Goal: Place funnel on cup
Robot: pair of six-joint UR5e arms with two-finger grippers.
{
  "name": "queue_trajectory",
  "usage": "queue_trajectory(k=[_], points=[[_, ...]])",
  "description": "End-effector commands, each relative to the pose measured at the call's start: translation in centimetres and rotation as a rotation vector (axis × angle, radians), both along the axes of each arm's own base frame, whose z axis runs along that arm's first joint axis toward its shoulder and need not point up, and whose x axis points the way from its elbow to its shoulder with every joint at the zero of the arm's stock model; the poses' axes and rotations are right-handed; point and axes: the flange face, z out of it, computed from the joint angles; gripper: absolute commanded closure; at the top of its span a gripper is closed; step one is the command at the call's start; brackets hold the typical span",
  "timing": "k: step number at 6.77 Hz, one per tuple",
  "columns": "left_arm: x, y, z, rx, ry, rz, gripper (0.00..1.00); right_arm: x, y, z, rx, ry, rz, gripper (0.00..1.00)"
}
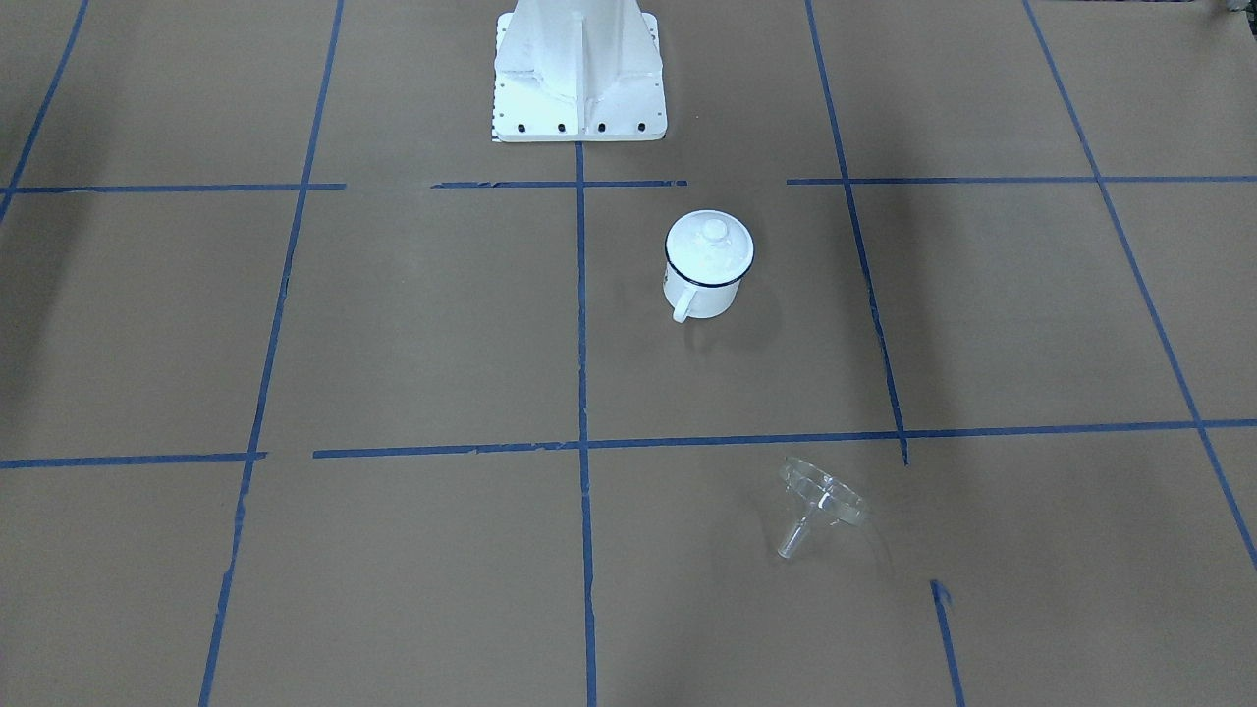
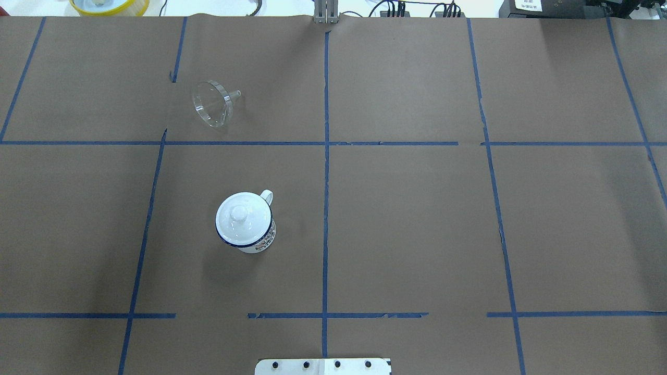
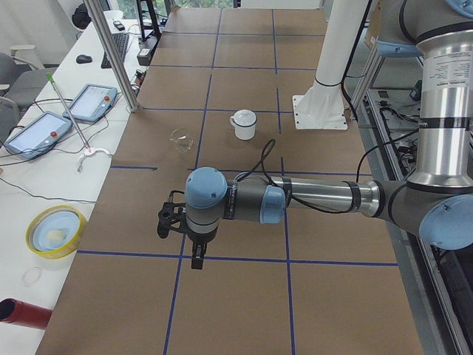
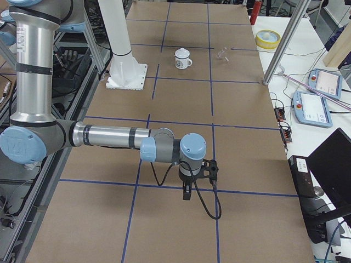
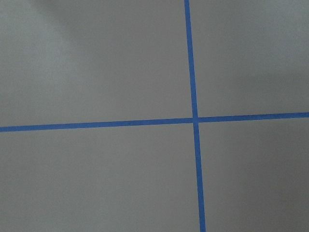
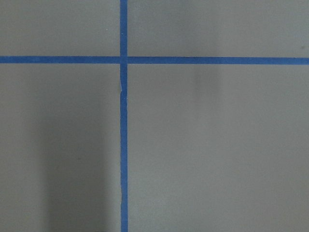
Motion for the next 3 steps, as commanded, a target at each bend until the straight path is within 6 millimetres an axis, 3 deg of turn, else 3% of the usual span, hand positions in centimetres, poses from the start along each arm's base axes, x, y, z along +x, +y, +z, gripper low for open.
queue_trajectory(k=[1,3], points=[[1.1,-0.4,-4.4,-0.047,0.06,-0.202,0.0,0.0,0.0,0.0,-0.001,0.0,0.0,0.0],[9.1,-1.6,-9.7,-0.123,0.114,-0.214,0.0,0.0,0.0,0.0,0.001,0.0,0.0,0.0]])
